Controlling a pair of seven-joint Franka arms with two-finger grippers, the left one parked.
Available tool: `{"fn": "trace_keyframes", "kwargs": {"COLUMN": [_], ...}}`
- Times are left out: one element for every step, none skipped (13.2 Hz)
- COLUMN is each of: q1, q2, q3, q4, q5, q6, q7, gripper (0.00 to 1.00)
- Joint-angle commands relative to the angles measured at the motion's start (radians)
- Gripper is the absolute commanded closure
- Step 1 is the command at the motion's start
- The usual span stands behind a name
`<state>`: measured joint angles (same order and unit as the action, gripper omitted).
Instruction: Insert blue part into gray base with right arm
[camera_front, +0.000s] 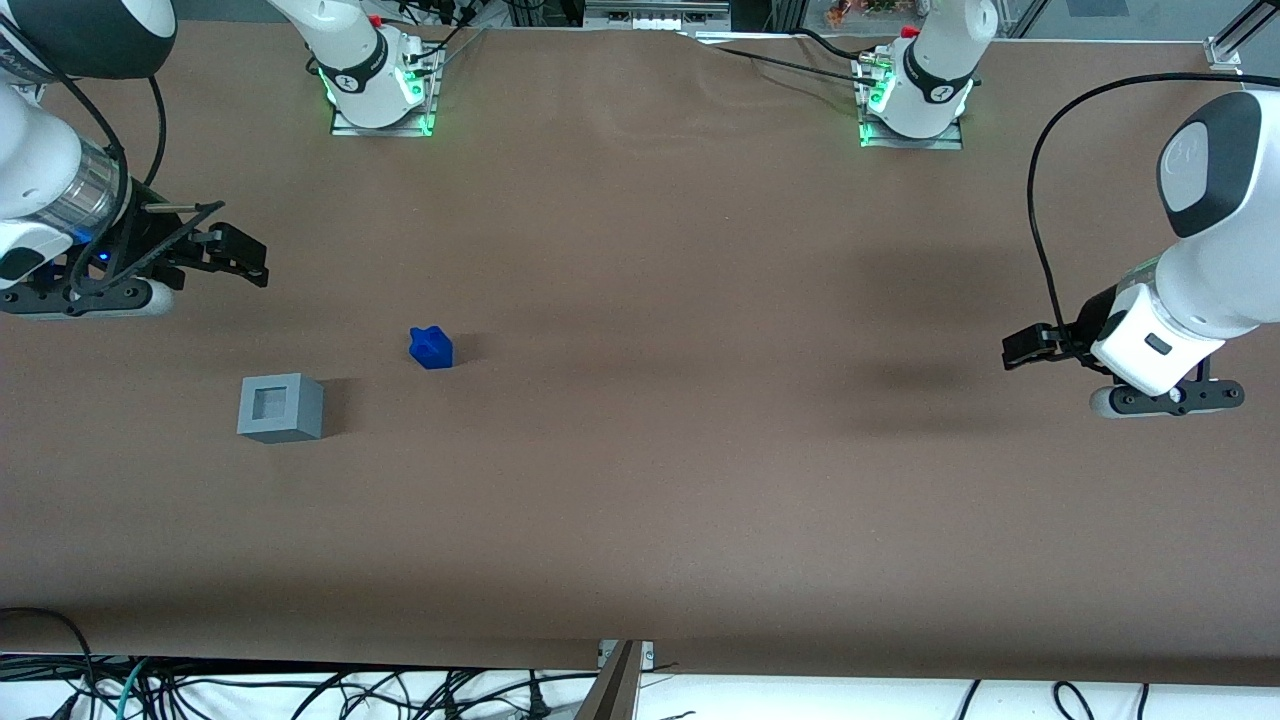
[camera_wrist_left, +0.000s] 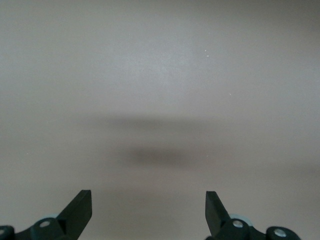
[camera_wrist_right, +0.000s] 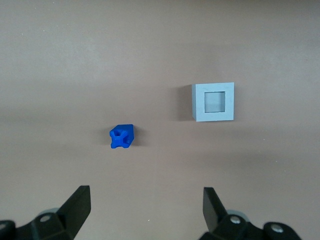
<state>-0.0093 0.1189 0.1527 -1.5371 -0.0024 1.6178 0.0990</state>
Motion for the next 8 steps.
{"fn": "trace_keyframes", "kwargs": {"q1": [-0.012, -0.012, -0.012, -0.011, -0.011, -0.011, -0.012, -0.012], "q2": [-0.005, -0.007, -0.007, -0.005, -0.005, -0.007, -0.007, -0.005], "q3": [0.016, 0.016, 0.019, 0.027, 0.036, 0.036, 0.034, 0.034], "q4": [0.008, 0.008, 0.008, 0.009, 0.009, 0.009, 0.009, 0.009], "q5": [-0.013, -0.013, -0.010, -0.008, -0.008, -0.010, -0.008, -0.011], "q6": [-0.006, -0.004, -0.003, -0.001, -0.001, -0.001, -0.001, -0.001], "q7": [-0.012, -0.010, -0.007, -0.009, -0.009, -0.010, -0.012, -0.010], "gripper": [0.01, 0.01, 0.01, 0.01, 0.01, 0.01, 0.01, 0.01]}}
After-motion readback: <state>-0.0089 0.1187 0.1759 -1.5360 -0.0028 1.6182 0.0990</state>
